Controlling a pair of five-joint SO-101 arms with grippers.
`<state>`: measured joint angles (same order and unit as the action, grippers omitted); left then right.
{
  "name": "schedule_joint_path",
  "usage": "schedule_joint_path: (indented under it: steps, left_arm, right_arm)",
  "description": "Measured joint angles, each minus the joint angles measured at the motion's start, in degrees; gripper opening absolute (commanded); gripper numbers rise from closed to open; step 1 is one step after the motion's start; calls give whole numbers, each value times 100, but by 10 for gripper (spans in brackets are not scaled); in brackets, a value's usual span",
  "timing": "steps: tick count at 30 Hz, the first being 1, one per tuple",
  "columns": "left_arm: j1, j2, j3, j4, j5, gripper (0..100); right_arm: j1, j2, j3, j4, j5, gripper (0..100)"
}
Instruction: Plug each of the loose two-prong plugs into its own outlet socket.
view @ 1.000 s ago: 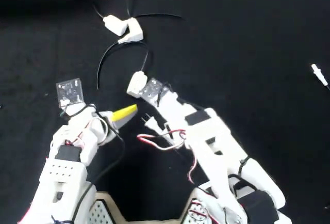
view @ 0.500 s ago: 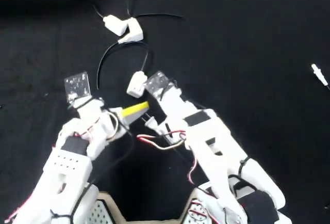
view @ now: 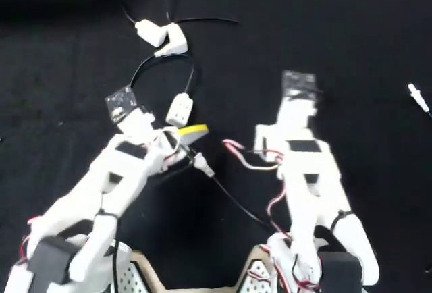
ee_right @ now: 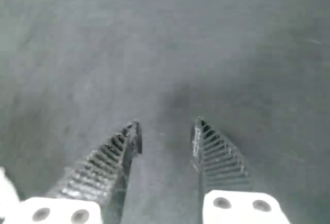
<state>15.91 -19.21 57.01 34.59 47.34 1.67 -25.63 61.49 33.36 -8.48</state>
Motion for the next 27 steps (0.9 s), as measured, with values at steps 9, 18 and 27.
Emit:
schedule_joint_path:
  steps: [9,18,27]
  left_arm:
    - [712,501,-598,554,97,467]
    - [897,1354,-1248,1284,-114,176]
    - [967,2198,-2180,1600,-993,99]
  right_arm:
    - [475,0,-18,-62,-422,166]
    - [484,0,-18,-158,-431,166]
    - [484,0,-18,-158,-431,166]
